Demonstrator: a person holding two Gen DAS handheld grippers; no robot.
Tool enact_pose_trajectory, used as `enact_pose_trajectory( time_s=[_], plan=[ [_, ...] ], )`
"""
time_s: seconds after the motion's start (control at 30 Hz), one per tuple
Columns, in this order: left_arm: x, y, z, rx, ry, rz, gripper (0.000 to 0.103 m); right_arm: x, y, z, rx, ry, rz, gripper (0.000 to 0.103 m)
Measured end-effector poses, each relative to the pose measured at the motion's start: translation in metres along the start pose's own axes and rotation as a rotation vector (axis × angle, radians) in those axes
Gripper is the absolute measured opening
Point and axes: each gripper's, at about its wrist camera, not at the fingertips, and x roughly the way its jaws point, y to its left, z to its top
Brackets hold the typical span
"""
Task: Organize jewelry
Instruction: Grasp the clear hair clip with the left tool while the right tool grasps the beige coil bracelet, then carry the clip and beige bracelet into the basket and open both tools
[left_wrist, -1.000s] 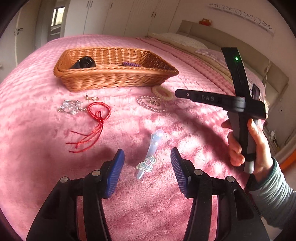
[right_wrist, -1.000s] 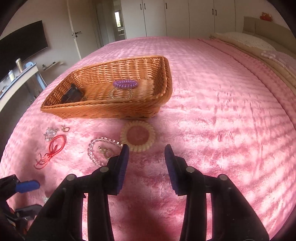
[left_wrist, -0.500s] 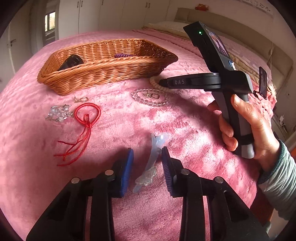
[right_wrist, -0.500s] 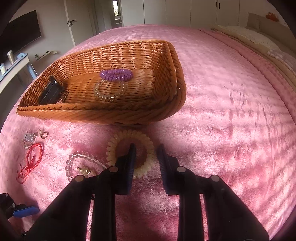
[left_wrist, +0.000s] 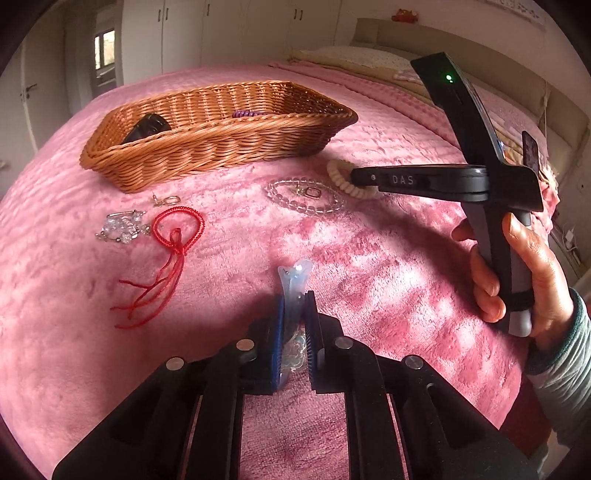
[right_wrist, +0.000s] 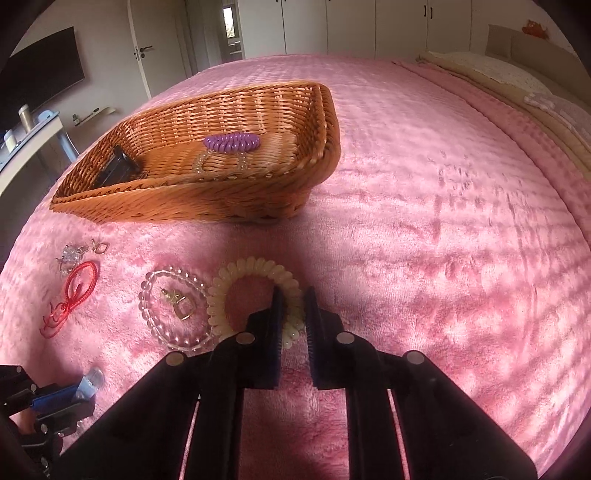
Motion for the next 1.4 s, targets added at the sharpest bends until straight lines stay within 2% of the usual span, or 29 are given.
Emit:
enact_pose_trajectory(
  time_s=[0.43, 0.6, 0.7, 0.83, 0.97, 1.13, 1.27, 1.4],
  plan=[
    [-0.013, 0.006, -0.004, -0.061, -0.050, 0.015, 0.009, -0.028, -0.015, -0.007, 0.046, -0.050, 0.052, 0.009],
    [-0.024, 0.012, -0.003, -0.096, -0.096, -0.003, 0.009, -0.042, -0.021, -0.009, 0.082, -0.071, 0.107, 0.009],
    [-0.032, 0.016, -0.001, -0.121, -0.125, -0.013, 0.009, -0.053, -0.026, -0.011, 0.112, -0.091, 0.171, 0.010],
    [-0.049, 0.018, 0.007, -0.137, -0.182, -0.027, 0.009, -0.078, -0.025, -0.010, 0.111, -0.146, 0.206, 0.010],
    [-0.067, 0.019, 0.027, -0.123, -0.240, -0.021, 0.009, -0.107, -0.019, 0.006, 0.090, -0.220, 0.214, 0.009],
    [-0.079, 0.035, 0.081, -0.112, -0.309, -0.017, 0.009, -0.119, -0.001, 0.057, 0.027, -0.285, 0.189, 0.009],
    [-0.063, 0.056, 0.132, -0.123, -0.326, -0.013, 0.009, -0.093, 0.015, 0.102, -0.006, -0.284, 0.142, 0.009],
    [-0.032, 0.079, 0.168, -0.162, -0.303, -0.036, 0.009, -0.049, 0.024, 0.134, -0.001, -0.216, 0.128, 0.009]
  ],
)
